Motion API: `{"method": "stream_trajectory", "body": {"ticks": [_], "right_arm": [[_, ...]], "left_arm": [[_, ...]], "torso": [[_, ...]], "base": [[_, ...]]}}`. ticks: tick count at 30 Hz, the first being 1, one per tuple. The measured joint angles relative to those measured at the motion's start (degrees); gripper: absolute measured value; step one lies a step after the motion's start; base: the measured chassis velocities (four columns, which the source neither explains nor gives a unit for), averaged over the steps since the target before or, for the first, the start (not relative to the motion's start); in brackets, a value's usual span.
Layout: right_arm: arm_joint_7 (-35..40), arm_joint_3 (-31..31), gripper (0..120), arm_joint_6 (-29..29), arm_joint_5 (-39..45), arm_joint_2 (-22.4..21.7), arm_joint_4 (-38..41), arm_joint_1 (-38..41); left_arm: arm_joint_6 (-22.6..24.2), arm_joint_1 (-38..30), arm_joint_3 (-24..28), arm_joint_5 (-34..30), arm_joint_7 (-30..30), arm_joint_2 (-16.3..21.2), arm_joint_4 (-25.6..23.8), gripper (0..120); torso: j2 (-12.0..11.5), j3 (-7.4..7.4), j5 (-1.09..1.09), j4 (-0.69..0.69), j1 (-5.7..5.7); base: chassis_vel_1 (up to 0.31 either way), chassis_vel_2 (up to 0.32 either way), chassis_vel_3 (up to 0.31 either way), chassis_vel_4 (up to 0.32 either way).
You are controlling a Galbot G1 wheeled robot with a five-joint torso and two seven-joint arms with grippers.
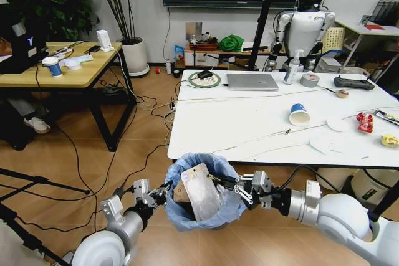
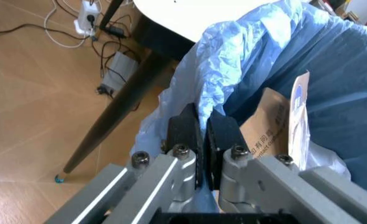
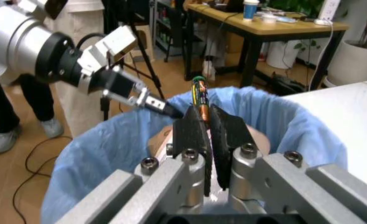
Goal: Pick up the trash bin and place the trash from the table into it.
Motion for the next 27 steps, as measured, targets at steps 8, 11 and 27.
{"method": "stream_trajectory", "body": {"ticks": [8, 11, 27], "right_arm": [[12.5, -2.8, 0, -8.0, 9.4, -0.3, 6.1, 2.2], [17.1, -4.6, 0, -10.3, 12.0, 0.3, 8.1, 2.3], [21.3, -12.3, 5, -12.3, 11.6, 3.9, 9.7, 3.3]], "left_arm": [[0.0, 1.1, 0.3, 0.9, 0.0, -0.3, -0.2, 0], [0.0, 1.3, 0.0, 1.0, 0.0, -0.3, -0.3, 0], [0.1, 1.6, -0.7, 1.3, 0.1, -1.2, -0.6, 0]], "torso": [[0.0, 0.00, -0.01, 0.00, 0.00], [0.0, 0.00, 0.00, 0.00, 0.00], [0.0, 0.00, 0.01, 0.00, 0.00]], "base": [[0.000, 0.000, 0.000, 0.000], [0.000, 0.000, 0.000, 0.000], [0.000, 0.000, 0.000, 0.000]]}}
